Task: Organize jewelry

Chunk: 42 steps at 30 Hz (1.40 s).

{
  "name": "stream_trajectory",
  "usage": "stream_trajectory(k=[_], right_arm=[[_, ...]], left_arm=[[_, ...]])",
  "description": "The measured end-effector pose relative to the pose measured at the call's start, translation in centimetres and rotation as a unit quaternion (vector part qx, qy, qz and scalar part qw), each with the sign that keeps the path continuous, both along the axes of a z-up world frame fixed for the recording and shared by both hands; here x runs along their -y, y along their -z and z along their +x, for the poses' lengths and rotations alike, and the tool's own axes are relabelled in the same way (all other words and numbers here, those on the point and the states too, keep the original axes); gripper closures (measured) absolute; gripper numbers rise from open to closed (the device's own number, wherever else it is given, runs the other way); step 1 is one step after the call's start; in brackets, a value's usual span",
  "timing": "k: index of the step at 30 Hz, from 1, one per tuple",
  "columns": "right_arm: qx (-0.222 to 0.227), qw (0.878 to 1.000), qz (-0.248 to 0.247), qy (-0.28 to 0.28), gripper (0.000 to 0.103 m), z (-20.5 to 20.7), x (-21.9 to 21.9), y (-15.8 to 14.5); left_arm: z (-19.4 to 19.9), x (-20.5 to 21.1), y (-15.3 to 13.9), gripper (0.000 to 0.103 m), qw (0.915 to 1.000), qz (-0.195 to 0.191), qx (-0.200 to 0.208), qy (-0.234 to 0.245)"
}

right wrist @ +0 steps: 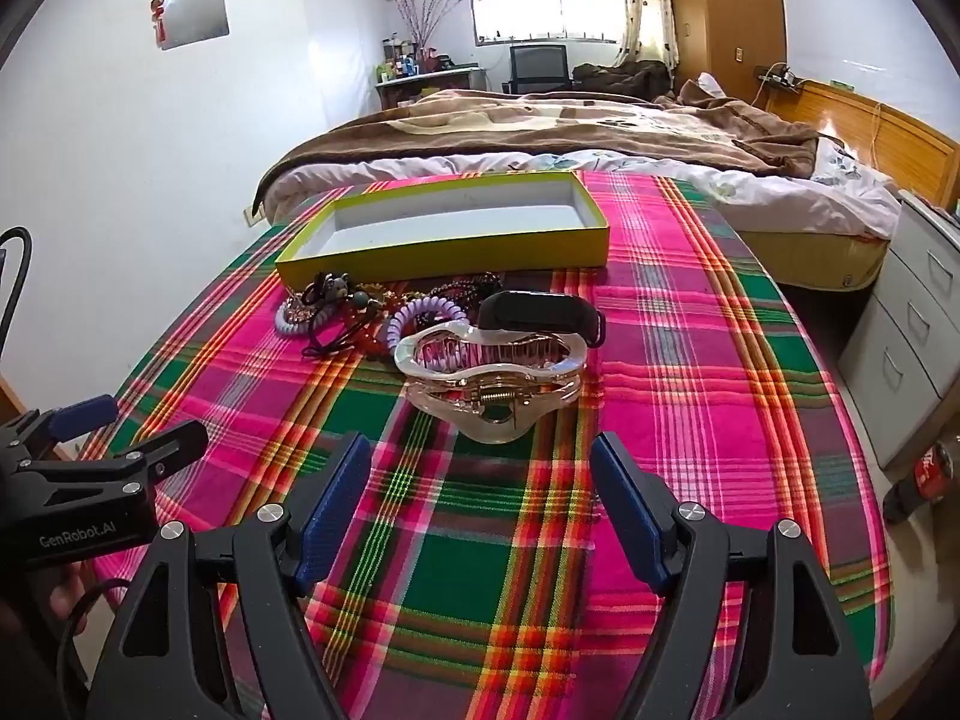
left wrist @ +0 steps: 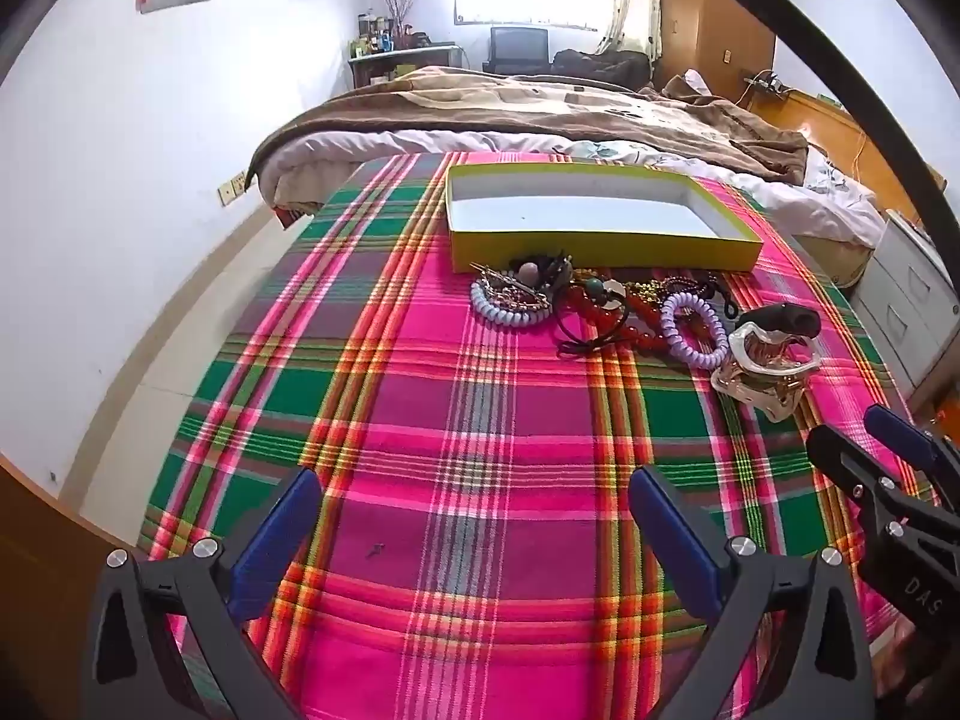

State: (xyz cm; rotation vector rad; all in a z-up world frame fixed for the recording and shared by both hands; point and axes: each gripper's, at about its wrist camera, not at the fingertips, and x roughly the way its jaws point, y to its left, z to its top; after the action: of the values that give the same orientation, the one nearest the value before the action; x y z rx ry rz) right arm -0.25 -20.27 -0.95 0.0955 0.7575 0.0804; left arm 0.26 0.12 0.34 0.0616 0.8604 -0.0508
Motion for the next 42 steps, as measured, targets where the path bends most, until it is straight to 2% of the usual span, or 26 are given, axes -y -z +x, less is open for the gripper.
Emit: stream_trajectory(k=[42], right_arm=[[0.002,1.0,0.0,0.001,0.027,-0.21,-0.07,0.05]], left_arm=[[-0.48,-0.33,-0.27,0.0,1.0,0.0,0.001,-0.006]])
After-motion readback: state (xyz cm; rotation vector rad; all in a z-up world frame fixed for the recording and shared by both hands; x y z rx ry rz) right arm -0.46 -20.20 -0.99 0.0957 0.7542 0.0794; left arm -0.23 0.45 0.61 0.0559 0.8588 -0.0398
